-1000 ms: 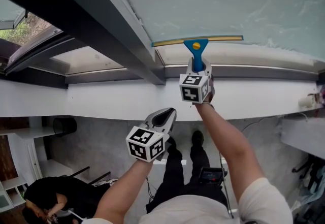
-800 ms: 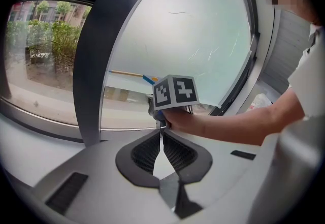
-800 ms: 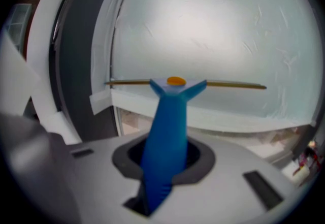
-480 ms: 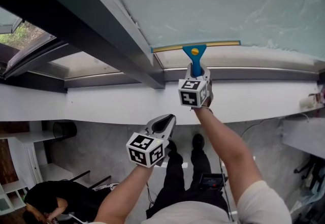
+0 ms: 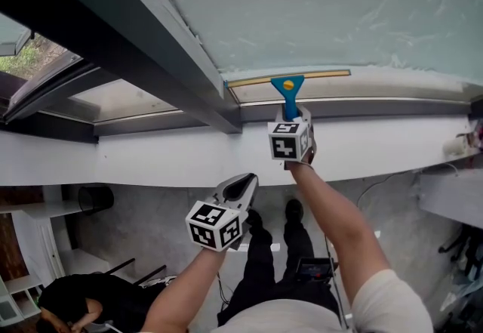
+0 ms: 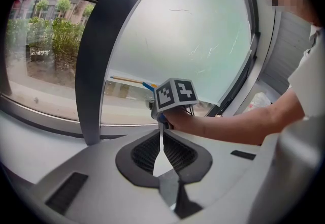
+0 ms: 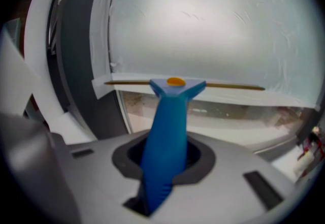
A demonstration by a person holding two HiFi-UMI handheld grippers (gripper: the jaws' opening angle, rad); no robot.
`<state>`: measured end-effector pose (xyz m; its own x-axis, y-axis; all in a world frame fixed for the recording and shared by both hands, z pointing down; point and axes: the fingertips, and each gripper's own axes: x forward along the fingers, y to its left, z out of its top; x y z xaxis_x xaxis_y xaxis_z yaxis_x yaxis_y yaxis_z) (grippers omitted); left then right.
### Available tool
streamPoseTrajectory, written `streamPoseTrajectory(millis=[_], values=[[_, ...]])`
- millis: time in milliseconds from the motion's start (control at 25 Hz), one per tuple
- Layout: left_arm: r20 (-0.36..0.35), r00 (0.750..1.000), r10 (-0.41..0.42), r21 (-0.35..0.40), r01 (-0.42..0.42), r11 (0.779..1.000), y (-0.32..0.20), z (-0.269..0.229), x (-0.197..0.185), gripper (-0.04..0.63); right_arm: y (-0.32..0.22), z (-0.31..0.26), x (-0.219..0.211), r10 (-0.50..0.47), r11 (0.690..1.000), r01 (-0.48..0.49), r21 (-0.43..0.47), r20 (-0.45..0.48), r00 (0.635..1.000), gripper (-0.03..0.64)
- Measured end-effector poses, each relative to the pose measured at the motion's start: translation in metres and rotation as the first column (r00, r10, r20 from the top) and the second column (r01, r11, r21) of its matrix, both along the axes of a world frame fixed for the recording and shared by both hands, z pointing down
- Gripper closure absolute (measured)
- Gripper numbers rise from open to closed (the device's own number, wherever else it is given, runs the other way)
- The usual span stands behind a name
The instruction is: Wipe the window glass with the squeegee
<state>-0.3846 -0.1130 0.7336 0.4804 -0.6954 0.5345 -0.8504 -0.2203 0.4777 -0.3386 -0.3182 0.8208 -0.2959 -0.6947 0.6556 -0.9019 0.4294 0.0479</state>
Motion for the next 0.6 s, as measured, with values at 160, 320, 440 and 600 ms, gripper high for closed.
streamPoseTrajectory(millis=[160,320,440,600], values=[[-0.005,1.0,0.01,0.015,-0.01,1.0,0.001,-0.009,0.002,0.563,0.015,-0.005,0.012,0.001,0.999,0.0,-0.036,0.014,1.0,0.526],[-0.013,1.0,0.028,0.037,-0.027,0.999,0.0,-0.02,0.004,0.563,0.031,-0.022,0.023,0.001,0.999,0.001,-0.044,0.038,0.999,0.526],[-0.028,0.999,0.031,0.069,-0.029,0.997,-0.009,-0.034,0.002,0.563,0.047,-0.046,0.028,-0.022,1.0,0.023,-0.015,0.047,0.999,0.526],[-0.053,0.998,0.046,0.132,-0.038,0.99,-0.033,-0.067,-0.004,0.561,0.072,-0.081,0.03,-0.07,0.997,0.068,0.036,0.055,0.996,0.526]])
